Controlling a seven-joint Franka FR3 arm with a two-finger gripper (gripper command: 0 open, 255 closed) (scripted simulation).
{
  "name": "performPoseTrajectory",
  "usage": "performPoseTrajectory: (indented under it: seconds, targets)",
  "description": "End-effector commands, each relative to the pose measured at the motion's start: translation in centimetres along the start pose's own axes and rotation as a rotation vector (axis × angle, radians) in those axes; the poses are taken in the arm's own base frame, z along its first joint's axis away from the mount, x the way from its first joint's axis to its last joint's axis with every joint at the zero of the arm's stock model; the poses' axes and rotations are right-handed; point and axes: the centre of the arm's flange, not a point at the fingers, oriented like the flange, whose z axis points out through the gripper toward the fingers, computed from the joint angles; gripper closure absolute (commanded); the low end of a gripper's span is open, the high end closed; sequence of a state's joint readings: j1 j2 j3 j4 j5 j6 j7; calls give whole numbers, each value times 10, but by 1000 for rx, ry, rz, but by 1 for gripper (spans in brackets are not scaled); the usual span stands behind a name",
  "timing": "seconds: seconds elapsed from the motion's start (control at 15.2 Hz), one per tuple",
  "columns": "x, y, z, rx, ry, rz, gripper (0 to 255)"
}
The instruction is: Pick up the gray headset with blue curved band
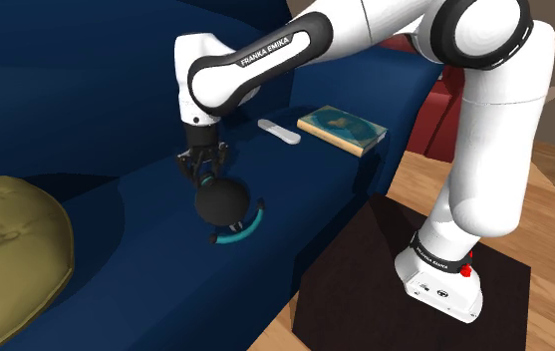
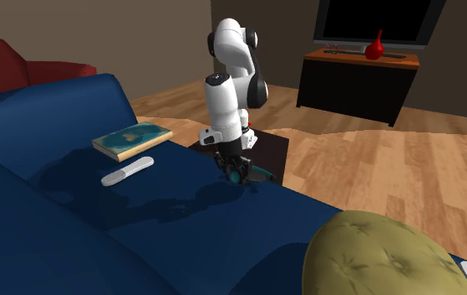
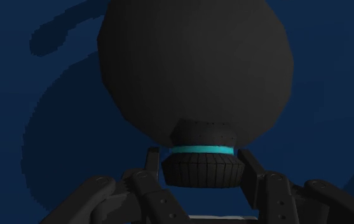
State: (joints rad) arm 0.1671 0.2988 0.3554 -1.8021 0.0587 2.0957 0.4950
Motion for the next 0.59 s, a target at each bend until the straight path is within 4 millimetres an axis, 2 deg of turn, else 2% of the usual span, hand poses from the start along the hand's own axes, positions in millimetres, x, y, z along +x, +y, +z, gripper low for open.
performPoseTrajectory:
  seconds: [0.0,0.4,0.53]
  targets:
    - [-1,-1,-11,0,0,0,255]
    - [-3,-6,-42,0,0,0,255]
    - [-3,-6,-43,0,0,0,255]
